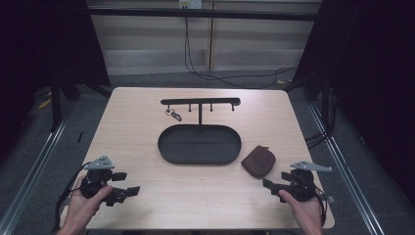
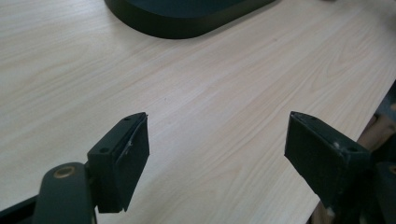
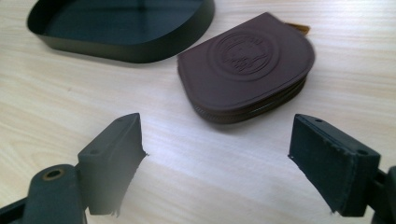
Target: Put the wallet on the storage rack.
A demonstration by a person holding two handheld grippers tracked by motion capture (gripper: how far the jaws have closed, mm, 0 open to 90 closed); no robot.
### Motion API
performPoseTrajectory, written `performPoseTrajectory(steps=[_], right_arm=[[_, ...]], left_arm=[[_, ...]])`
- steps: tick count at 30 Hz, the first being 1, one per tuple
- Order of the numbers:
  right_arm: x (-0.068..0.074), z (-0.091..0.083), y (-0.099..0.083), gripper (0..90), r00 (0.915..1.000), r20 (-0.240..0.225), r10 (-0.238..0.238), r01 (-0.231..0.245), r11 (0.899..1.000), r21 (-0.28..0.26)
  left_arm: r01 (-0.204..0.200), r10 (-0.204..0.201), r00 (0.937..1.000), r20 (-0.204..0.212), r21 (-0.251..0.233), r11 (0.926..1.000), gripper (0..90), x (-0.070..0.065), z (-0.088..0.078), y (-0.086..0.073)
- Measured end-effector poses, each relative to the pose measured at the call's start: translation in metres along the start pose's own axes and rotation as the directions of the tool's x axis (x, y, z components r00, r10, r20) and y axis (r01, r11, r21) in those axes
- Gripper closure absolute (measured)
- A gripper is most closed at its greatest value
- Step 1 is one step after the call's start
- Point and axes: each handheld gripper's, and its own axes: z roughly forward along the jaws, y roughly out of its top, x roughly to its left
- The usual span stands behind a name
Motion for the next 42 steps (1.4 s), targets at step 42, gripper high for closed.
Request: performPoseTrajectory(steps=[42], right_arm=[[-0.017, 0.073, 0.098, 17.6, 0.9912, 0.13, -0.023, -0.044, 0.872, 0.488]], left_arm=[[-0.013, 0.013, 0.9994, 0.03, -0.023, 0.9997, 21.7, -0.005, 0.005, -0.043]])
